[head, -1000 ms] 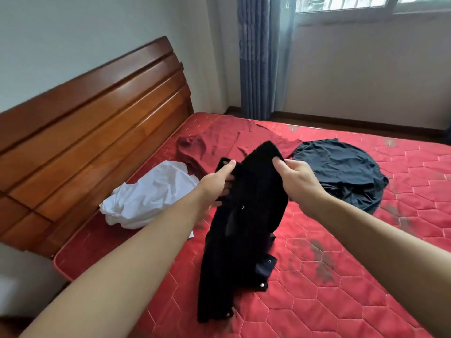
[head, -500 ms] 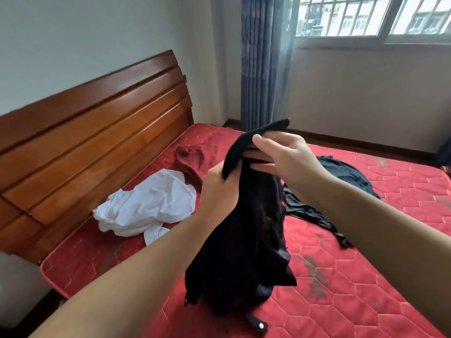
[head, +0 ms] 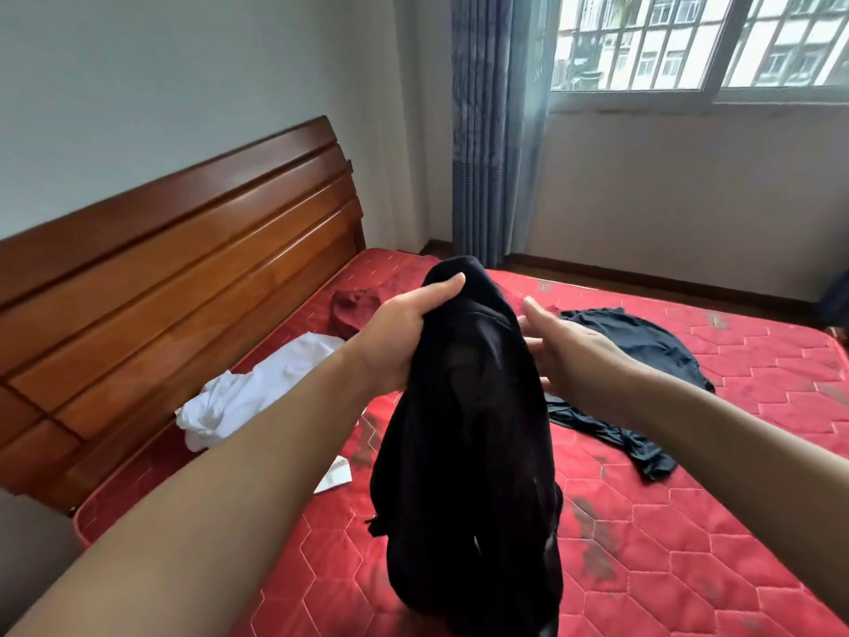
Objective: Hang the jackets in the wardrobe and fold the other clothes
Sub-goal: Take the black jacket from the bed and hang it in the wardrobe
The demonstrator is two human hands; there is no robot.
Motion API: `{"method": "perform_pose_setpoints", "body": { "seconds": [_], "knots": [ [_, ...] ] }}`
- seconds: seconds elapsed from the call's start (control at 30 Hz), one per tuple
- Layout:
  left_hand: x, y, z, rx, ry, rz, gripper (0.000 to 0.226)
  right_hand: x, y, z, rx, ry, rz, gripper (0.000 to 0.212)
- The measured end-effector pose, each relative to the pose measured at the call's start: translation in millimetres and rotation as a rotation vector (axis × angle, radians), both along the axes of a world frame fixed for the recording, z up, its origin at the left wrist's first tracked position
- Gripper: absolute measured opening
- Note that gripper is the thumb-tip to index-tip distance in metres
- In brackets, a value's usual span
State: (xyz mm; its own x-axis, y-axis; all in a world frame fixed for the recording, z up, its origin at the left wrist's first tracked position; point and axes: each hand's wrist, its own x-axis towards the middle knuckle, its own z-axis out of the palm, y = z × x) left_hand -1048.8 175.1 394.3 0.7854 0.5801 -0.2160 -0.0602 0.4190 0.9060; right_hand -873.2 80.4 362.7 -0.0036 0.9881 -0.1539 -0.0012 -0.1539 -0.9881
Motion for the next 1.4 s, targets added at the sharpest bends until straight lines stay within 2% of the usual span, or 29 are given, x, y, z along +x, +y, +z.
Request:
{"method": "perform_pose_setpoints", "body": {
  "seconds": [0.03,0.1,0.2,0.33,0.47,0.57,0.63,0.67,0.73,0.8,0.9,1.0,1.1,1.17,1.23,1.27,1.33,1.37,1.4],
  "knots": [
    [0.8,2.2,3.5,0.015,0.001,0.021,0.037,-0.9,-2.7,2.2,0.001,0.007,0.039,0.047],
    [1.2,4.7,13.9,0.049,-0.002,0.048,0.034,-8.3,-10.4,7.2,0.125,-0.166,0.055,0.029],
    [1.5,11.5,31.6,0.125,-0.007,0.055,0.032,-13.8,-13.9,30.2,0.351,-0.241,-0.197,0.022],
    [6.3,17.5,43.5,0.282,-0.040,0.069,0.013,-15.5,-10.3,89.2,0.558,-0.260,-0.382,0.050],
    [6.6,15.8,30.6,0.592,0.048,-0.010,0.018,-9.6,-10.2,123.3,0.596,-0.335,-0.503,0.047],
    [2.9,9.7,-2.3,0.681,0.226,-0.064,0.030,-2.4,-11.5,135.9,0.542,-0.325,-0.569,0.056],
    [3.9,1.8,-21.9,0.631,0.263,-0.021,0.025,-0.3,-12.4,141.7,0.496,-0.371,-0.587,0.060],
    [6.5,-2.9,-26.9,0.566,0.213,0.046,0.019,0.1,-12.6,142.3,0.478,-0.403,-0.588,0.060],
    [14.2,-10.1,-28.8,0.483,0.109,0.097,0.031,-0.8,-13.4,139.9,0.459,-0.470,-0.598,0.052],
    [22.5,-18.0,-26.0,0.538,0.108,0.003,0.039,-3.2,-15.3,134.7,0.442,-0.518,-0.606,0.046],
    [27.0,-16.4,-24.8,0.512,0.097,-0.001,0.028,2.1,-18.6,130.0,0.397,-0.429,-0.614,0.048],
    [19.5,1.5,-13.6,0.346,0.041,0.066,0.030,16.8,-25.9,131.2,0.369,-0.270,-0.663,0.050],
    [16.2,17.5,11.7,0.189,-0.080,0.075,0.029,27.1,-35.3,133.2,0.382,-0.255,-0.635,0.054],
    [25.2,19.6,26.8,0.367,0.066,0.095,0.026,26.3,-39.2,137.5,0.400,-0.256,-0.598,0.054],
    [39.2,13.1,29.8,0.662,0.243,0.154,0.024,24.7,-39.6,143.1,0.407,-0.199,-0.587,0.046],
    [45.3,7.1,26.0,0.805,0.262,0.239,0.024,23.9,-39.7,146.5,0.401,-0.167,-0.593,0.042],
    [52.8,-13.8,12.2,1.061,0.127,0.544,0.022,22.5,-39.9,151.2,0.382,-0.127,-0.605,0.027],
    [55.6,-25.3,2.0,1.132,0.026,0.640,0.021,22.5,-40.1,151.9,0.374,-0.124,-0.604,0.021],
    [58.9,-36.5,-9.0,1.164,-0.040,0.631,0.024,22.9,-40.6,151.9,0.374,-0.124,-0.602,0.018]
  ]
}}
